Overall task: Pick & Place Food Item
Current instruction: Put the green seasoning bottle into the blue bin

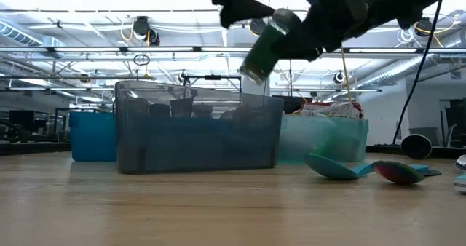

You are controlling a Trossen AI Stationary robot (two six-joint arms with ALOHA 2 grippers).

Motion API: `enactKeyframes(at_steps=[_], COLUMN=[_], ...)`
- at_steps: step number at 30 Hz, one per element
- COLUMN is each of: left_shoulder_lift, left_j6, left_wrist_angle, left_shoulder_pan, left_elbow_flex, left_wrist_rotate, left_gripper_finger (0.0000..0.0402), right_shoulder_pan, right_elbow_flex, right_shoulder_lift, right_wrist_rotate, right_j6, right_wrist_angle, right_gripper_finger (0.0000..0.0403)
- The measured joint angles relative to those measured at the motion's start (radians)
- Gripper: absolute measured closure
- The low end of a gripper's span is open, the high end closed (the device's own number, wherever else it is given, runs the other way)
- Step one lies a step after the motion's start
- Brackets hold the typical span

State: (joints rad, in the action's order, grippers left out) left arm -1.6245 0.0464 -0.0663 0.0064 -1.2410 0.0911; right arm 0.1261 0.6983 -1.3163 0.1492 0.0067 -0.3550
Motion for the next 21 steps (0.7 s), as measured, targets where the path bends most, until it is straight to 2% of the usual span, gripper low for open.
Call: enactKeyframes(at_steps=[5,12,21], left_shoulder_lift=[-0.066,-0.096,-0.112], left_j6=[-0.026,-0.026,-0.016], left_wrist_angle=[0.069,0.117,0.099], left_shoulder_pan=[-0.015,-0.024,-0.015], left_elbow_flex=[-0.056,-0.060,-0.060], left_wrist_rotate=[0.023,0.022,-0.039], left_gripper_finger=[0.0105,0.0105,0.0115], right_shoulder_pan=[-0.002,-0.002,-0.003], right_elbow_flex=[0.002,0.002,0.002], right_shoulder_lift=[-0.018,-0.019,-0.019], right_wrist_rotate=[0.003,0.003,0.008], right_j6=[0.000,0.000,0.000], right_wrist_angle=[-0.020,-0.024,-0.032], right_gripper_finger=[0.0216,0.0216,0.0216])
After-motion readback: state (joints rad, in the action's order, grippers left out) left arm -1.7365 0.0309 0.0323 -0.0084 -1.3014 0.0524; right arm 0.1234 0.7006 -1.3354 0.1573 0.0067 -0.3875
